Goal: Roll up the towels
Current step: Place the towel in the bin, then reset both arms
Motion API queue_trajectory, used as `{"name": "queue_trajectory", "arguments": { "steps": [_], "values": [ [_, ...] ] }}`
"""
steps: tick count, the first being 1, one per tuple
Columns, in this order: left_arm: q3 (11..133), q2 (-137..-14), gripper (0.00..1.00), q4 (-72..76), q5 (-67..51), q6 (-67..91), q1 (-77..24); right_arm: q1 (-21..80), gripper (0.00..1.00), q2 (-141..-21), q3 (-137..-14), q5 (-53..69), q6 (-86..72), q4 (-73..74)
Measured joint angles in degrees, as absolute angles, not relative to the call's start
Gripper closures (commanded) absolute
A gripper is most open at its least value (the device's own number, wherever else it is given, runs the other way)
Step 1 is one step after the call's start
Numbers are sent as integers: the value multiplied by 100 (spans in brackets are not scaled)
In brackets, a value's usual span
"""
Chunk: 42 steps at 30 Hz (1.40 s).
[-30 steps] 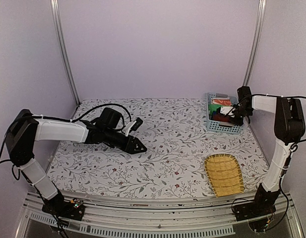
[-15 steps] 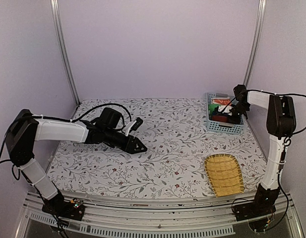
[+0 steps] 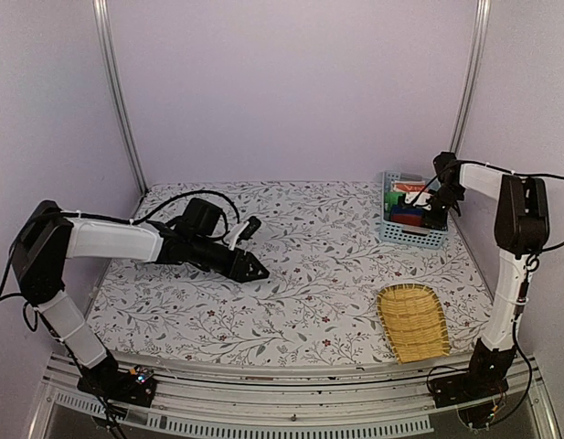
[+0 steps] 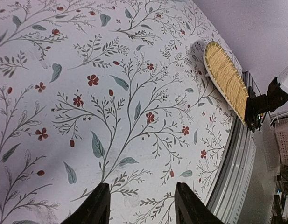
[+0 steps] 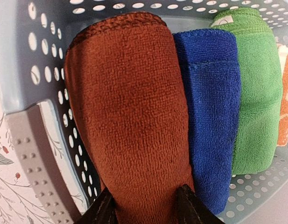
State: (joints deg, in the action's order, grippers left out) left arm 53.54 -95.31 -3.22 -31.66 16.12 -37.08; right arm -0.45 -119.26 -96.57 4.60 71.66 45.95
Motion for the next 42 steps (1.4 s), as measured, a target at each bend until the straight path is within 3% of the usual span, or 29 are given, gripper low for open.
{"name": "queue_trajectory", "arguments": {
  "steps": [15, 21, 22, 23, 24, 26, 31, 42],
  "values": [
    [5374, -9531, 50, -403, -3092, 1516, -3636, -128, 52, -11845, -10645, 543, 7400, 5835],
    [5767, -9529, 46, -740, -2532, 1315, -3544, -128, 51, -11605, -11054, 1197, 6521, 5706],
    [5872, -9526, 44, -788, -2353, 1260, -3522, -128, 49, -11461, -10993, 1376, 6254, 5537],
    [5955, -9526, 34, -821, -2198, 1216, -3509, -128, 45, -11281, -10875, 1549, 5970, 5330],
    [6062, -9522, 6, -867, -1988, 1186, -3498, -126, 35, -11061, -10694, 1715, 5660, 5065],
    [6254, -9496, 1, -893, -1577, 1100, -3485, -126, 1, -10567, -10213, 1946, 5063, 4493],
    [6558, -9319, 2, -934, -666, 987, -3433, -128, 1, -9450, -9153, 2025, 3675, 3122],
    [7188, -9048, 2, -1096, 1892, 908, -3382, -126, 1, -8871, -8025, 2652, 1426, 1387]
  ]
}}
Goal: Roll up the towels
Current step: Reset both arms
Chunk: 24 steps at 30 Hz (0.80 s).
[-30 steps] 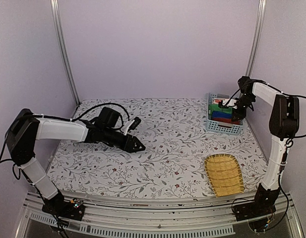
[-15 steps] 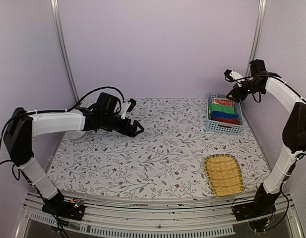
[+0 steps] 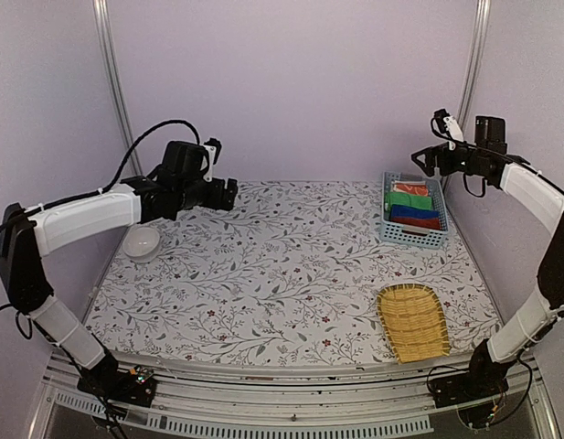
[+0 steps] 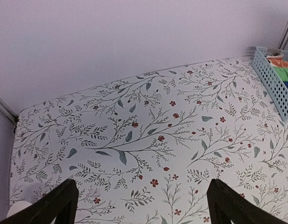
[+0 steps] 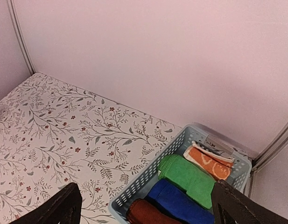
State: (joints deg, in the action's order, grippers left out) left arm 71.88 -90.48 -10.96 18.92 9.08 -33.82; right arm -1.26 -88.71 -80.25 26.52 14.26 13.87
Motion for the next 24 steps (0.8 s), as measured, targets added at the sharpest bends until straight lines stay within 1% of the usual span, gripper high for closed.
{"name": "queue_trajectory", "arguments": {
  "steps": [4, 8, 16, 19, 24],
  "values": [
    [6989, -8696, 1, -972, 2180, 840, -3380, -126, 1, -8871, -7907, 2777, 1120, 1345],
    [7041, -8416, 1, -882, 2418, 652, -3378, -126, 1, -8862, -8184, 2711, 956, 1367],
    [7345, -7819, 1, -543, 3181, 296, -3378, -128, 1, -8125, -8683, 1962, 268, 963],
    [7312, -7601, 1, -421, 3465, 222, -3378, -126, 1, -7970, -8667, 1813, 73, 779],
    [7260, -7518, 1, -445, 3854, 187, -3378, -128, 1, -7959, -8285, 1743, -71, 685]
  ]
}}
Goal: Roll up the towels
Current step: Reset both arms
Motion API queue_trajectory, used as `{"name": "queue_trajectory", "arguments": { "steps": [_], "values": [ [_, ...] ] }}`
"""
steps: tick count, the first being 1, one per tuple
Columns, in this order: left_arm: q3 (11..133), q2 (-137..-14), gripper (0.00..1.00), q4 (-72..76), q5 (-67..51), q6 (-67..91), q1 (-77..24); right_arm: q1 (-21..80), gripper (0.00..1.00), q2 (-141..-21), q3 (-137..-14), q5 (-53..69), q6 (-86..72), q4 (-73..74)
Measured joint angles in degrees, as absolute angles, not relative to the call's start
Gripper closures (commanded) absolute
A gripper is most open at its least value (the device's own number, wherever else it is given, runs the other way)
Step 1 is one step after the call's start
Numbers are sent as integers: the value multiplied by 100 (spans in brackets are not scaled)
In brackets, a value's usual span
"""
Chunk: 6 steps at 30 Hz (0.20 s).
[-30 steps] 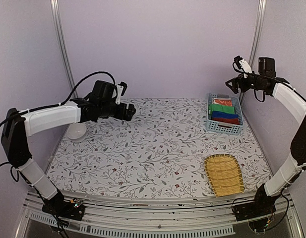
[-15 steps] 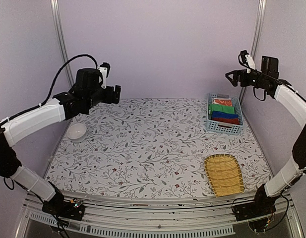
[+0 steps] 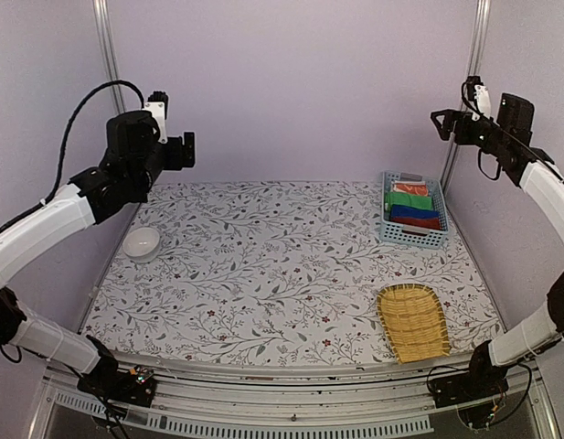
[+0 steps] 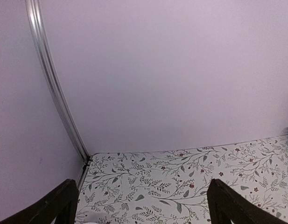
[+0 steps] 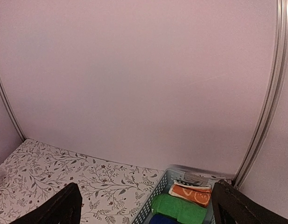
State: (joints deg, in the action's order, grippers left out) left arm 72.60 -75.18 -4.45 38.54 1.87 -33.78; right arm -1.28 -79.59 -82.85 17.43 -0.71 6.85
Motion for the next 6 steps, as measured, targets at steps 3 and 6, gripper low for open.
{"name": "queue_trajectory", "arguments": {
  "steps": [3, 6],
  "values": [
    [7164, -7481, 1, -484, 3983, 165, -3378, -128, 1, -7996, -8167, 1747, -89, 709],
    [7091, -7448, 2, -493, 4029, 150, -3378, -128, 1, -7996, -8132, 1793, -86, 707]
  ]
}}
